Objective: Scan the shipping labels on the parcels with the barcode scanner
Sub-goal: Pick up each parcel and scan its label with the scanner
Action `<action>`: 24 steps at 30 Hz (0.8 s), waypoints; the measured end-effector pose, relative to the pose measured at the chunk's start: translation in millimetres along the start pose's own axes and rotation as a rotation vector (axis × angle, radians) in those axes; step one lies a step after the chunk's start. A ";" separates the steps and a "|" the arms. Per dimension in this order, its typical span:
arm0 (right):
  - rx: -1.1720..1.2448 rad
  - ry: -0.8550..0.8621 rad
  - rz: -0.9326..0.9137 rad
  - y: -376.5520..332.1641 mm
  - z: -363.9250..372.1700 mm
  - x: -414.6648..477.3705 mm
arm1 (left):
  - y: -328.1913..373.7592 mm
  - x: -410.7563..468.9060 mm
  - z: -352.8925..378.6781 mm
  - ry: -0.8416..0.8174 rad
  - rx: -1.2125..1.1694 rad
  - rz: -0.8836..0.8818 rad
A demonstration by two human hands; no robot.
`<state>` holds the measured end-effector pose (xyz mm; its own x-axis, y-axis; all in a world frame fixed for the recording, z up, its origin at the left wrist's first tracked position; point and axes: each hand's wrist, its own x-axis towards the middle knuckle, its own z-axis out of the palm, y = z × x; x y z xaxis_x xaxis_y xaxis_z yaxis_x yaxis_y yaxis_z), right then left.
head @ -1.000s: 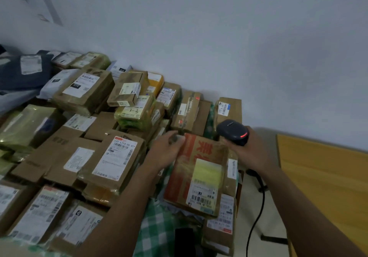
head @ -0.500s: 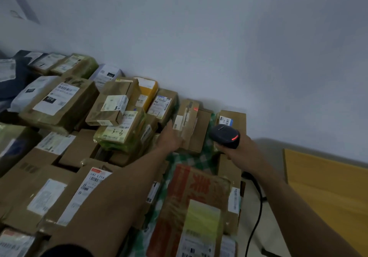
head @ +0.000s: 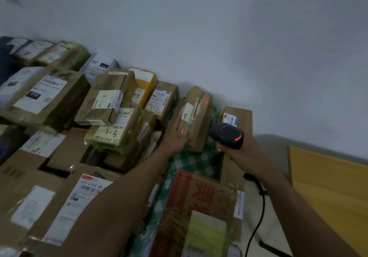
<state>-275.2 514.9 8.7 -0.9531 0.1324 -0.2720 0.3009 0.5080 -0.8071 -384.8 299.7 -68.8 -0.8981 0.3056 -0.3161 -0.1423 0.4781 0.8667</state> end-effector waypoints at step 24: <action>0.409 0.441 -0.227 -86.8 -32.8 -121.6 | 132.6 -186.3 14.8 0.074 -0.422 0.265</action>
<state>-186.4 482.6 129.0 -0.8915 0.4420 0.0996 -0.0048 0.2106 -0.9775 -230.2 318.3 99.2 -0.9512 0.3047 -0.0488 -0.0473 0.0124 0.9988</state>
